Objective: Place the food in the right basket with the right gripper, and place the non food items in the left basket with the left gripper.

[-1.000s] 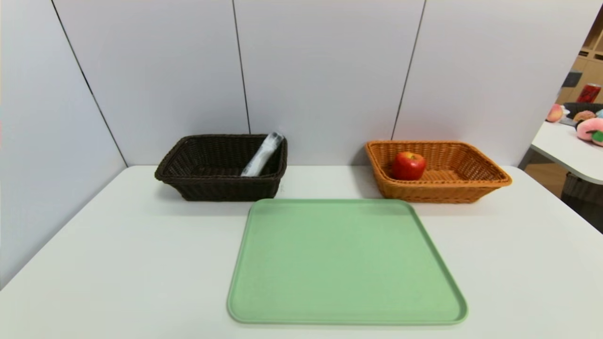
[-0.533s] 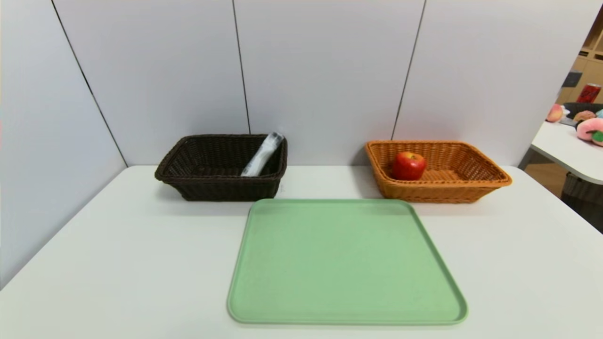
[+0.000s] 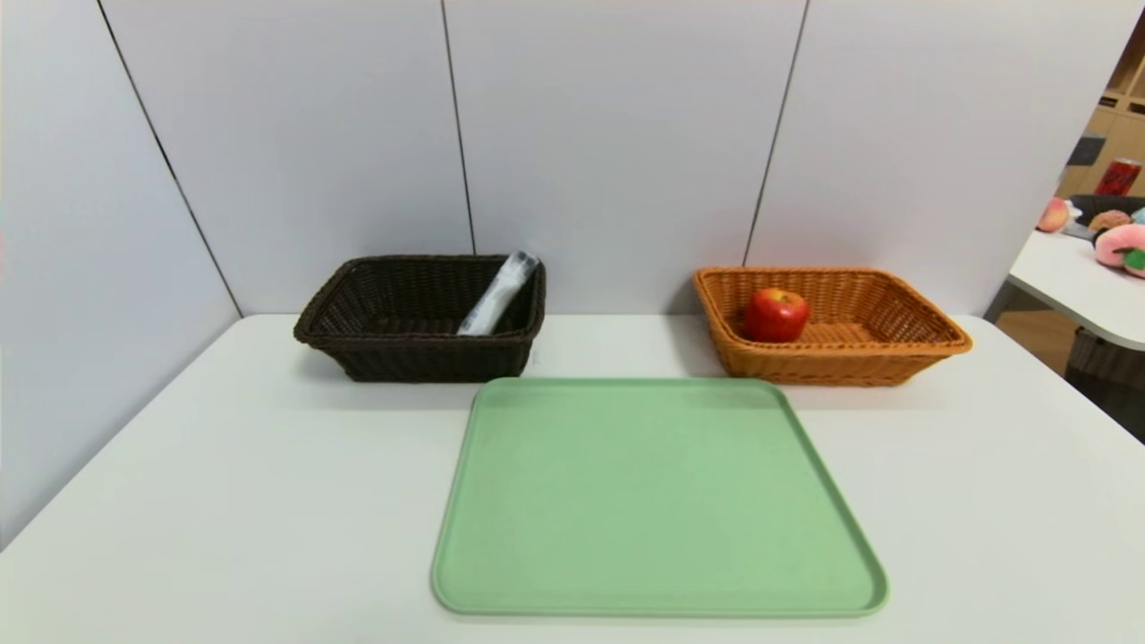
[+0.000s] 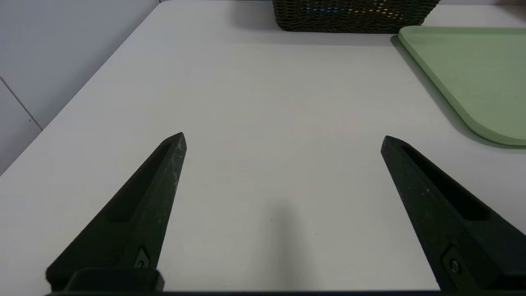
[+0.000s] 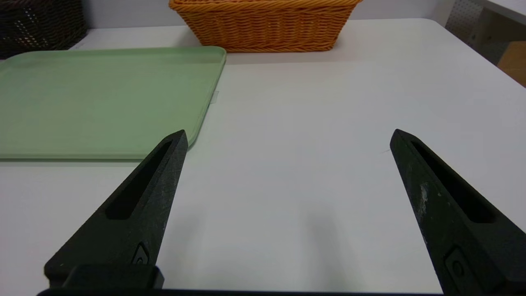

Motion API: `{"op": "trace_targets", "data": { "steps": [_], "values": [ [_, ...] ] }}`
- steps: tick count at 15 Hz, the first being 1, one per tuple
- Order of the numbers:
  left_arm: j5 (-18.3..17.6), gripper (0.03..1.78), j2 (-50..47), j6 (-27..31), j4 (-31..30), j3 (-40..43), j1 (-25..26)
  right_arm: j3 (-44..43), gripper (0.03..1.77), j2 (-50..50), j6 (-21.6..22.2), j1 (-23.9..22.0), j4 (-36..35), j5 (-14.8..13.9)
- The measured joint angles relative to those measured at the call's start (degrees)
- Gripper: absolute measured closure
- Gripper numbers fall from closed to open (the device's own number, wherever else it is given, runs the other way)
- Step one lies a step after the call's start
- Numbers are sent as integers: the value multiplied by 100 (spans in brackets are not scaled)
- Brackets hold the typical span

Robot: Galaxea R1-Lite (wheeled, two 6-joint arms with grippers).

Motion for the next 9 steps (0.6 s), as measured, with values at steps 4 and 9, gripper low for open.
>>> {"op": "trace_targets", "data": {
  "steps": [4,9],
  "values": [
    [-2,12,0,0,0,0,0,0,10,0,-9,0,-17,2],
    [0,12,0,-2,0,0,0,0,10,0,-17,0,-17,-9]
  ]
}}
